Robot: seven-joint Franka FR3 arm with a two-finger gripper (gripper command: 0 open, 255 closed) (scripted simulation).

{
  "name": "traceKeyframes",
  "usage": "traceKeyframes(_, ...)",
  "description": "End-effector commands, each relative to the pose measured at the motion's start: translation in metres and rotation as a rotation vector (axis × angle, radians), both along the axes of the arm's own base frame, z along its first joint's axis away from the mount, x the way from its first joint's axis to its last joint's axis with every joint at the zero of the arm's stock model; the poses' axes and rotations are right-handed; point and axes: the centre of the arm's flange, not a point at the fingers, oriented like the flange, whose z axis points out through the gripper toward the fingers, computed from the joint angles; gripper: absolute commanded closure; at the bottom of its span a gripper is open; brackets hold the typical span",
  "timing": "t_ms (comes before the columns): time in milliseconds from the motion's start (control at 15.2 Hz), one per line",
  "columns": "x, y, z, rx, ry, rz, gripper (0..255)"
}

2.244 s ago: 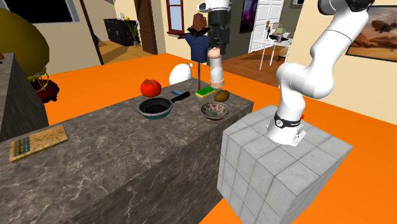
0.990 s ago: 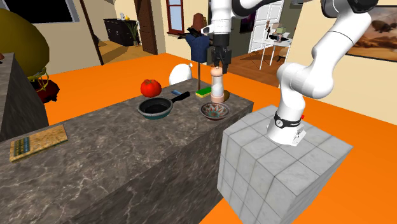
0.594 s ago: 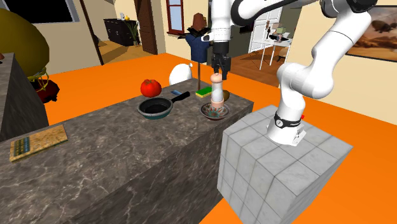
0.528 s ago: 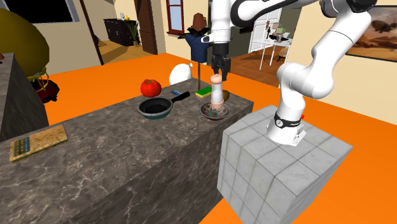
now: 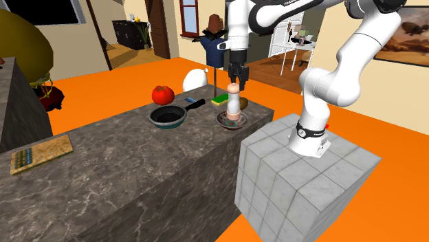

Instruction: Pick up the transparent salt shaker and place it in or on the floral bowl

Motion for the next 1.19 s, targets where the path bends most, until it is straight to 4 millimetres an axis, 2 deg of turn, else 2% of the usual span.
traceKeyframes(0,0.0,0.0,0.0,0.0,0.0,0.0,255)
traceKeyframes(66,0.0,0.0,0.0,0.0,0.0,0.0,0)
traceKeyframes(396,0.0,0.0,0.0,0.0,0.0,0.0,0)
traceKeyframes(660,-0.002,-0.008,0.049,0.0,0.0,0.0,0)
traceKeyframes(1122,-0.002,-0.008,0.049,0.0,0.0,0.0,0)
